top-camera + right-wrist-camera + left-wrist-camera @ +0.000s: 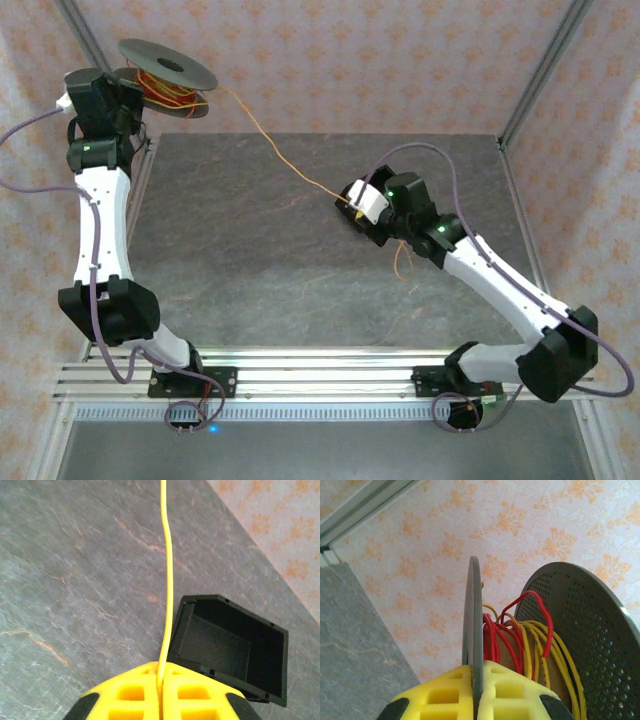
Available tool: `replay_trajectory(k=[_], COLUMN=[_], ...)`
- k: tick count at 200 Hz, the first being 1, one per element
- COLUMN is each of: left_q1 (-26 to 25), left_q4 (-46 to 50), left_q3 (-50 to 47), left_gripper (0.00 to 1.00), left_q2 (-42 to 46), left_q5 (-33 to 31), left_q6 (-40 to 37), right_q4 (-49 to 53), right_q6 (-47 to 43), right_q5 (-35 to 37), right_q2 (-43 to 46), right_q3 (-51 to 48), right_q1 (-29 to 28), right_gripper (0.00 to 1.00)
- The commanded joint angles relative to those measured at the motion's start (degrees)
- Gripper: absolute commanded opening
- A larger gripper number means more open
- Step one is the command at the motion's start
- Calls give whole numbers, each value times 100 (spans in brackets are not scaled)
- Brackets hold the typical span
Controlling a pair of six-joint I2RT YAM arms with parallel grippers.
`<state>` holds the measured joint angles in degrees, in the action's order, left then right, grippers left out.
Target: Wrap the cables
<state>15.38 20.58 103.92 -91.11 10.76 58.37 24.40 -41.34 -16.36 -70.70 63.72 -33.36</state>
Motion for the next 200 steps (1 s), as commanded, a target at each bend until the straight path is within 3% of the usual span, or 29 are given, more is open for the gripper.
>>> replay_trajectory(k=[1,59,96,135,161,200], left_q1=[-184,-1126,-1400,-1508,-1587,-1780], left_q4=[-575,938,1921,3055,3214,3506], left_q3=[546,1706,2613,4038,3944,4062], left_gripper=[0,0,0,0,0,0], left_q2=[-30,-967,-1669,-2643,-2756,-2985], left_q5=[-821,-1262,-1380,-1271,-1239,-1128], left_q6=[-699,-2179,-2466,-2911,-3148,-3325], right_q4=[55,447,776,701,326,748], right_q6=[-60,48,54,-136,48,414], right_q5=[-504,-1257,-1556,-1182,-1057,-2192], right_q2=[549,579,360,314,344,-302], right_q3=[15,1065,1641,1877,2134,3009], right_q1=[-178,-1022,-1444,-1559,-1542,-1506], right_gripper=[0,0,0,0,0,0])
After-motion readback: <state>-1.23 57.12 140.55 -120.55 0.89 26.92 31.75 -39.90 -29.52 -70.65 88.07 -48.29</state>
